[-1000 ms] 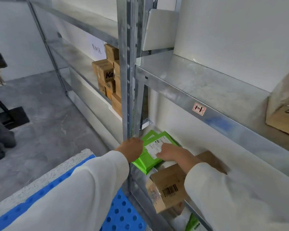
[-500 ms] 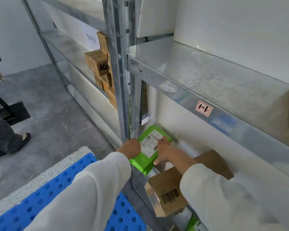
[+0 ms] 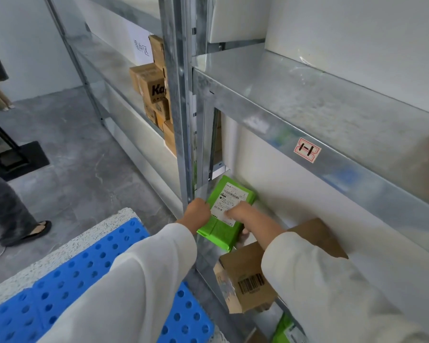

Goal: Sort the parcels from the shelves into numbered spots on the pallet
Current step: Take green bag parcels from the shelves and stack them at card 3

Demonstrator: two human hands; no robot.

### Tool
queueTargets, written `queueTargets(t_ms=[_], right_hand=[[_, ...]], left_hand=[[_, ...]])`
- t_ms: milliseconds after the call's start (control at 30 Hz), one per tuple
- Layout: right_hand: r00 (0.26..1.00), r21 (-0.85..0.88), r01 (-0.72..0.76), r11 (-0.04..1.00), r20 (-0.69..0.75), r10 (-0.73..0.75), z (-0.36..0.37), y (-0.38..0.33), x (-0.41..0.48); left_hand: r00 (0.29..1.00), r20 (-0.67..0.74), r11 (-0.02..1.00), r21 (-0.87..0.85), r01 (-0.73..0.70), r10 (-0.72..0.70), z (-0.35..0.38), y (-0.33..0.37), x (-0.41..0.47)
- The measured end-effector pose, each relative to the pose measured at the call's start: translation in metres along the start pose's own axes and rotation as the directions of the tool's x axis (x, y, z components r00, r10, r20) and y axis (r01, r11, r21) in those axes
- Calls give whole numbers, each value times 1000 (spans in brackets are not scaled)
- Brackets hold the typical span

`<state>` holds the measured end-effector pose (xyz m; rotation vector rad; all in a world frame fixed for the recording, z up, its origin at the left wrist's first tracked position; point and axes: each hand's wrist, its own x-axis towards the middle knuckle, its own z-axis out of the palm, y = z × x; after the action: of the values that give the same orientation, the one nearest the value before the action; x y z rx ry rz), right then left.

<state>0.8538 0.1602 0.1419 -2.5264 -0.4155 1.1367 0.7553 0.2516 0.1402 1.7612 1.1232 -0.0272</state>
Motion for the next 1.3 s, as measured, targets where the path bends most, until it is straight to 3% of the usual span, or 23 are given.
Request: queueTargets(t_ms=[133,433,700,800,1033,1167,1300], right_hand=[[990,310,40,950,-141,4,-8,0,-9],[955,228,224,948,-245,-167,-18,-27,-89],[925,419,305,855,-342,-163,-7,-32,-156],[917,412,333,848,-351,-189,15,-30,-181],[919,347,360,866,-290,-266,89,-47,-230],[920,266,364,893,-253,-300,140,-76,-262],[900,265,432,862,-189,-393,197,-105,-287]], left_hand=[[999,-19,999,0,-41,41,-18,9,-17],[984,-111,990,39,-134,138,-67,1,-65],[946,-145,957,49,-285,290,-109,11,-127],[922,-168,935,3,-354,350,-121,-13,-147],[916,-217,901,-208,-380,337,-163,-98,-200],[922,-269,867,-343,-362,279,-202,-153,-230],[921,-318,877,-347,-333,225,-238,-212,-259]])
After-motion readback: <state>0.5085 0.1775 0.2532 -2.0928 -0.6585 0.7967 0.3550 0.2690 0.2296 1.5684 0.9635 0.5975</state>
